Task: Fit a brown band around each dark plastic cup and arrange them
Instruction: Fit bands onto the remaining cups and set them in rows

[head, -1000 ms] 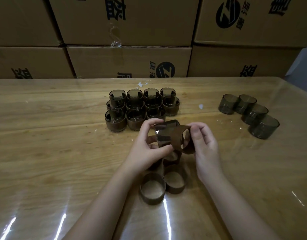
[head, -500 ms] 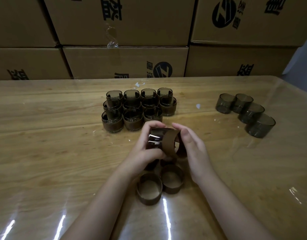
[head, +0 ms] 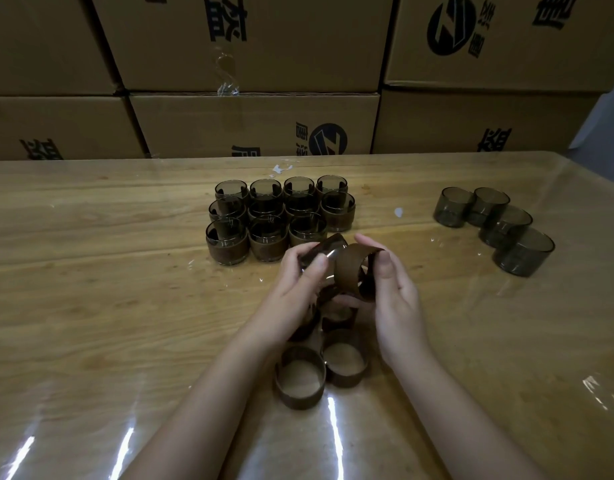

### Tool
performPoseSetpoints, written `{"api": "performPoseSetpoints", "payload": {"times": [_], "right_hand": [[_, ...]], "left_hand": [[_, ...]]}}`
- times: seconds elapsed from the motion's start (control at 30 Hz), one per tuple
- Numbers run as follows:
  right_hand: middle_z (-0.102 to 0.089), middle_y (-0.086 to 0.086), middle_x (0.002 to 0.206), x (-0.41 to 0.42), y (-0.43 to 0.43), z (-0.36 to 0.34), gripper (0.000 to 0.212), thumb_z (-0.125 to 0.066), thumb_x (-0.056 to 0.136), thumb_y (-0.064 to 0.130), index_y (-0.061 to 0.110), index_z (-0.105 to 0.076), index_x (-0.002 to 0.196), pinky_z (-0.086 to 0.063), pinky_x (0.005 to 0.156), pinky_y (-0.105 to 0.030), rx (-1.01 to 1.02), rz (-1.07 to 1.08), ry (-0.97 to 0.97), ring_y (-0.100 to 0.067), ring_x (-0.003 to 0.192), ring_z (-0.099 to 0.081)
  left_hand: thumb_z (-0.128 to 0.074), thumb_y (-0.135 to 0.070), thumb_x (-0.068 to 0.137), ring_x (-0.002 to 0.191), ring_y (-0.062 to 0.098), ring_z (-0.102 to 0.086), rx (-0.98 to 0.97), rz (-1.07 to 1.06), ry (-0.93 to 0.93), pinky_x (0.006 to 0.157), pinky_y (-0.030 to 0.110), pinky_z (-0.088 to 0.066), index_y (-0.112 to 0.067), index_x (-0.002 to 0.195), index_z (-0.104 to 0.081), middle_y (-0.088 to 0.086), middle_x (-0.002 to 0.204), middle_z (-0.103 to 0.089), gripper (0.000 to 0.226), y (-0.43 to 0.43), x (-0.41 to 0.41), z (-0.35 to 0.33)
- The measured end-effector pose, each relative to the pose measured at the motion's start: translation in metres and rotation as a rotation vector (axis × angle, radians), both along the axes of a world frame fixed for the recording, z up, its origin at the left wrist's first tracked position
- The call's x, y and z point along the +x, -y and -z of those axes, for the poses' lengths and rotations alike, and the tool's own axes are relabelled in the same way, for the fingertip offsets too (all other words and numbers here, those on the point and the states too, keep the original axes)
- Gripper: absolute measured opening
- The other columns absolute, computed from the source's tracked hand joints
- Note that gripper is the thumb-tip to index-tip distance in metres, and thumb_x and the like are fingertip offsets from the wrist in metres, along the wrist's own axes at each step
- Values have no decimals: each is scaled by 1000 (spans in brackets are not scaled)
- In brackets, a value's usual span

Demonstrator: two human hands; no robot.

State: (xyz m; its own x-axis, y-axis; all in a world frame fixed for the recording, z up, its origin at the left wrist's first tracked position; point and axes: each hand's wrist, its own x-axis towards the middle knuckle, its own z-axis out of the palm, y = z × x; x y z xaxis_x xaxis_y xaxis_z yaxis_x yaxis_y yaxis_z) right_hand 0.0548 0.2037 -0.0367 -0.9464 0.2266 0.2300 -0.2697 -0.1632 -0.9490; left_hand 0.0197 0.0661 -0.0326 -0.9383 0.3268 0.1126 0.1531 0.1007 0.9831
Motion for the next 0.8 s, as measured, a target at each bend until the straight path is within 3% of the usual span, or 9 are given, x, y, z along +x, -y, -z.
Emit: {"api": "performPoseSetpoints", "payload": {"times": [0.07, 0.17, 0.23, 0.3, 0.4, 0.53, 0.67, 0.8], "right_hand": [[-69, 4, 107, -1, -1, 0, 31, -48, 88, 62, 47, -68, 105, -58, 62, -29, 28, 30, 2, -16, 99, -69], [-68, 22, 109, 0, -5, 1, 30, -43, 91, 61, 52, -64, 110, -55, 77, -20, 187, 89, -37, -1, 104, -64], [-64, 30, 113, 1, -6, 1, 29, -39, 92, 56, 55, -61, 112, -47, 86, -11, 290, 115, -61, 7, 110, -58], [-63, 25, 118, 1, -7, 3, 29, -38, 92, 56, 56, -57, 114, -43, 89, -8, 370, 123, -67, 8, 114, -54], [-54, 18, 124, 2, -4, 6, 33, -39, 93, 51, 49, -55, 122, -41, 89, -6, 504, 119, -124, 6, 115, -51], [-49, 16, 122, 4, -3, 6, 39, -40, 94, 57, 43, -56, 127, -42, 87, -6, 522, 104, -179, 3, 115, -51], [-48, 16, 121, 7, 0, 1, 53, -40, 81, 77, 51, -48, 126, -43, 84, -6, 422, 43, -134, 7, 112, -51], [-51, 21, 126, 6, 1, -1, 81, -49, 58, 92, 50, -42, 126, -43, 83, -6, 285, -42, -17, 9, 118, -51]], "left_hand": [[-40, -57, 82, 104, -16, -50, -42, -29, -47, 81, 2, -39, -44, 118, -44, -2, 134, -47, 38, 1, -1, -3], [-45, -44, 92, 123, 8, -48, -38, -20, -142, 103, 29, -42, -52, 128, -36, -6, 132, -47, 39, 0, 0, -5], [-43, -38, 99, 127, 5, -45, -51, -4, -180, 109, 41, -39, -51, 128, -39, -11, 131, -47, 31, -1, 2, -5], [-47, -54, 93, 126, 0, -43, -71, 4, -169, 109, 36, -38, -48, 125, -41, -13, 131, -45, 34, -4, 4, -6], [-53, -67, 67, 123, 3, -46, -111, -26, -187, 102, 22, -42, -47, 119, -38, -5, 134, -43, 57, -8, 8, -5], [-47, -66, 73, 113, -20, -40, -139, -42, -276, 90, 0, -33, -50, 121, -35, -15, 127, -41, 52, -9, 9, -4], [-40, -64, 80, 114, -19, -40, -132, -65, -339, 92, 0, -30, -39, 128, -41, -10, 125, -44, 54, -10, 8, 1], [-39, -66, 83, 114, -18, -39, -98, -111, -381, 91, 0, -29, -39, 125, -41, -13, 124, -42, 50, -10, 8, 2]]}}
